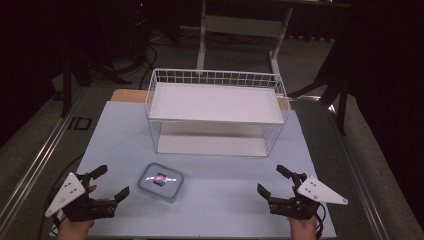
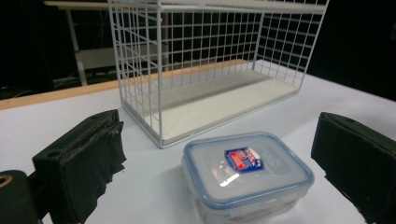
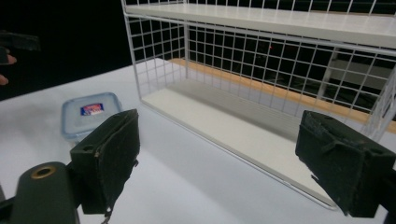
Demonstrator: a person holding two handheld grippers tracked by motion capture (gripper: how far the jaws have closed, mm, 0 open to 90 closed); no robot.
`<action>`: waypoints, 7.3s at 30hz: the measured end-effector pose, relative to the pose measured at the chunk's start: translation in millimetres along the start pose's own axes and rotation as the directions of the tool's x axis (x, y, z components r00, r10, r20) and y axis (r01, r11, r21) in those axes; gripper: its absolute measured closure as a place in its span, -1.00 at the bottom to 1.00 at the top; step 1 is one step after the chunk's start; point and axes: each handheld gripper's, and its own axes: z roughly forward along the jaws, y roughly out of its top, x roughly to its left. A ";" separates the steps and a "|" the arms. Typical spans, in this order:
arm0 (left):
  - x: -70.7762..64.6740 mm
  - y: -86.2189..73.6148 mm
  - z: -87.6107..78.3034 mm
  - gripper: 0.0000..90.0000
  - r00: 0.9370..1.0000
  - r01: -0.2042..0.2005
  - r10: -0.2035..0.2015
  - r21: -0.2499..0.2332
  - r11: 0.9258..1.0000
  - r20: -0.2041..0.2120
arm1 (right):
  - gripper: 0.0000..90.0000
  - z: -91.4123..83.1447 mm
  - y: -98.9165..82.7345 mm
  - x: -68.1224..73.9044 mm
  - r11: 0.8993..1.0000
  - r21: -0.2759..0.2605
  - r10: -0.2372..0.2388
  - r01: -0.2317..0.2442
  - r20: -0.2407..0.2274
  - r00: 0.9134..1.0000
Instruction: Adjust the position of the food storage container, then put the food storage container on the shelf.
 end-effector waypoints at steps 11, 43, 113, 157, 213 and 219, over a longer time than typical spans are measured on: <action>12.4 18.2 -4.7 -0.93 0.994 0.066 -0.070 0.046 0.997 0.080 | -0.69 -1.7 4.7 7.9 0.999 -0.039 -0.002 0.002 -0.019 1.000; 46.6 -33.6 74.3 1.00 0.994 -0.073 0.028 0.434 0.898 0.110 | -0.69 4.2 -0.1 7.3 0.999 -0.027 0.038 -0.039 -0.040 0.998; -63.2 -28.9 181.1 1.00 0.936 -0.140 -0.054 0.509 0.849 0.347 | -0.68 7.2 -1.8 8.4 0.999 -0.001 0.037 -0.037 -0.080 0.996; -68.7 26.3 130.8 -0.95 0.922 -0.019 -0.105 0.312 0.950 0.374 | -0.58 21.5 3.5 20.6 0.990 0.130 -0.042 0.053 -0.090 0.995; -75.4 -20.2 206.8 -0.65 0.816 0.351 -0.562 0.658 0.667 0.134 | -0.29 107.8 -52.2 -27.2 0.598 0.570 0.676 -0.563 0.018 0.737; -76.6 -22.4 210.1 -0.27 0.776 0.379 -0.610 0.657 0.652 0.157 | -0.12 109.7 -55.2 -23.8 0.559 0.599 0.701 -0.574 0.029 0.713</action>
